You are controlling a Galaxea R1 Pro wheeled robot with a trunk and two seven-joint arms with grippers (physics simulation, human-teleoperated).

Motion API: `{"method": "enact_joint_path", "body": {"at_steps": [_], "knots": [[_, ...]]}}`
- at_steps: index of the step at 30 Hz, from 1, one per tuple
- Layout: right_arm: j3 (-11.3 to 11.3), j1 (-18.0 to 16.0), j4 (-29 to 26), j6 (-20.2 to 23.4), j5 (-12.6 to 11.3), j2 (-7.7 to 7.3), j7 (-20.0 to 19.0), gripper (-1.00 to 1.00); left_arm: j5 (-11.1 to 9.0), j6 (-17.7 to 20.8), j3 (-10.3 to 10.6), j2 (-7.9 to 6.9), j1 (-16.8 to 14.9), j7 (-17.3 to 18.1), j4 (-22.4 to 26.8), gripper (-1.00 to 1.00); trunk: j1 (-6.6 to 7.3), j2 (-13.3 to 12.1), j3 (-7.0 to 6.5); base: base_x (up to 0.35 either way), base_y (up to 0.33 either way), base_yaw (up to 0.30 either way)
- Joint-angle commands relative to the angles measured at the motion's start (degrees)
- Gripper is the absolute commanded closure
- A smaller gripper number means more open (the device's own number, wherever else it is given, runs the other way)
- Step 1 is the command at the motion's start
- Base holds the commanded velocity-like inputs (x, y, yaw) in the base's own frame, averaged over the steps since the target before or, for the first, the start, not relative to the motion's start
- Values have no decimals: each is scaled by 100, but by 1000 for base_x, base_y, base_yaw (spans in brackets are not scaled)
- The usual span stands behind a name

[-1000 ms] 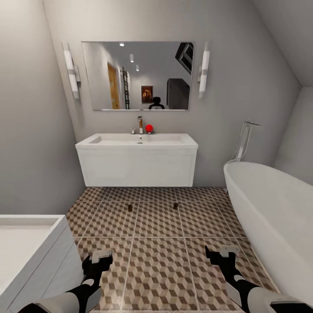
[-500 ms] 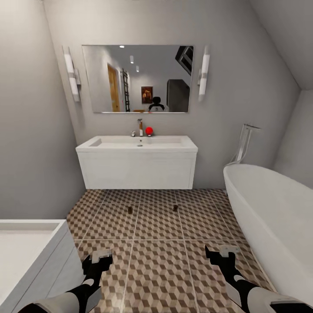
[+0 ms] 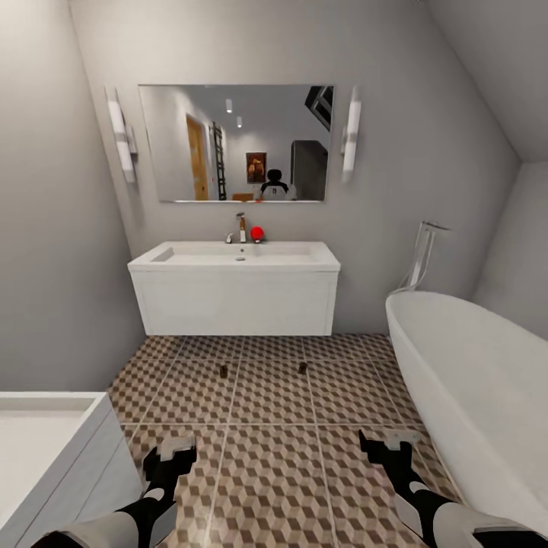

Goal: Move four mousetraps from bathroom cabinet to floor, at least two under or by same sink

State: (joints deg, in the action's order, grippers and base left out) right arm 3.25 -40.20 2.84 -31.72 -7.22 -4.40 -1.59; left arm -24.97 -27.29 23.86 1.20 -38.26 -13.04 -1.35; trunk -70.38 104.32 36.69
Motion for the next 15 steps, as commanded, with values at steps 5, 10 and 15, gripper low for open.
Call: {"method": "enact_joint_path", "body": {"at_steps": [5, 10, 15], "knots": [[36, -12, 23, -36, -54, 0, -17, -100, -25, -22, 49, 3, -9, -23, -14, -100, 111, -199, -84, 0, -7, 0], [36, -9, 23, -36, -53, 0, -17, -100, -19, -22, 49, 3, -8, -23, -14, -100, 221, -399, -174, 0, -2, 0], [37, -8, 28, -34, -53, 0, -17, -100, -17, -22, 48, 3, -8, -23, -14, -100, 331, -600, -264, 0, 0, 0]]}}
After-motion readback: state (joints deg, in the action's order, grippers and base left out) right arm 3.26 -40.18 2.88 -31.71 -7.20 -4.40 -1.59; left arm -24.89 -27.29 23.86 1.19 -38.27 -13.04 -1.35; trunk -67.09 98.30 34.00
